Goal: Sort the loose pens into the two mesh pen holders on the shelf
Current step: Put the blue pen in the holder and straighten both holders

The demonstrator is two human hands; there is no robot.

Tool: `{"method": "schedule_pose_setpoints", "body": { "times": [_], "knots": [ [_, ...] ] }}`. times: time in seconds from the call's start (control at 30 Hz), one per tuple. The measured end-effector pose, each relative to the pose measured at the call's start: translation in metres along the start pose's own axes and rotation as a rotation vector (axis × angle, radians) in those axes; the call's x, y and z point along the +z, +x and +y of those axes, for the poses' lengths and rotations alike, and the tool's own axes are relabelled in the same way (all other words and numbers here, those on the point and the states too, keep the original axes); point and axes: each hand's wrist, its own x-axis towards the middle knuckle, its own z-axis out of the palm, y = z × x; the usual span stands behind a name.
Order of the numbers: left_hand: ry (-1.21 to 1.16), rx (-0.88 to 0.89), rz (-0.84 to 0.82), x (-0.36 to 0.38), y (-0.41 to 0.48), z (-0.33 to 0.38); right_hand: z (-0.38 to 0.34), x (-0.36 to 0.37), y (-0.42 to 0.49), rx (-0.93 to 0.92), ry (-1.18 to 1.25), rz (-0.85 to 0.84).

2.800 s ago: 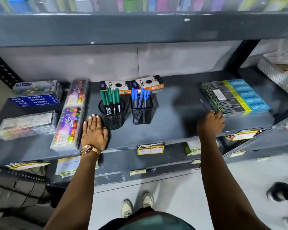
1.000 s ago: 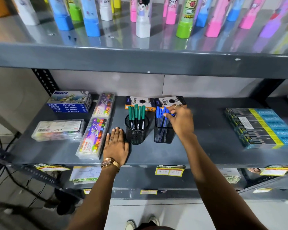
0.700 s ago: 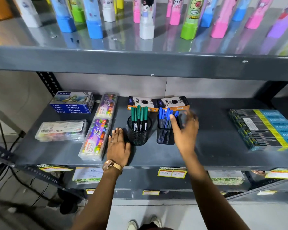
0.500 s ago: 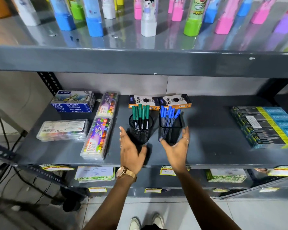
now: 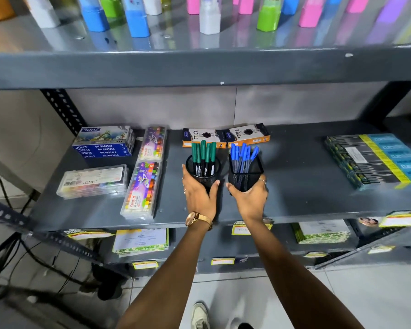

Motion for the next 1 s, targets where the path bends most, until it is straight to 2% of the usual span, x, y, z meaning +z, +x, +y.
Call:
{"method": "schedule_pose_setpoints", "body": {
  "times": [0.4,1.0],
  "knots": [
    [-0.010,0.045,-0.032,-0.021,-0.057,0.008,0.012,-0.042,-0.040,-0.019,-0.011,-0.102],
    [-0.066,0.034,-0.057,-0.024,-0.059,-0.002,0.010,-0.051,-0.046,-0.001,0.005,-0.190]
  ]
}}
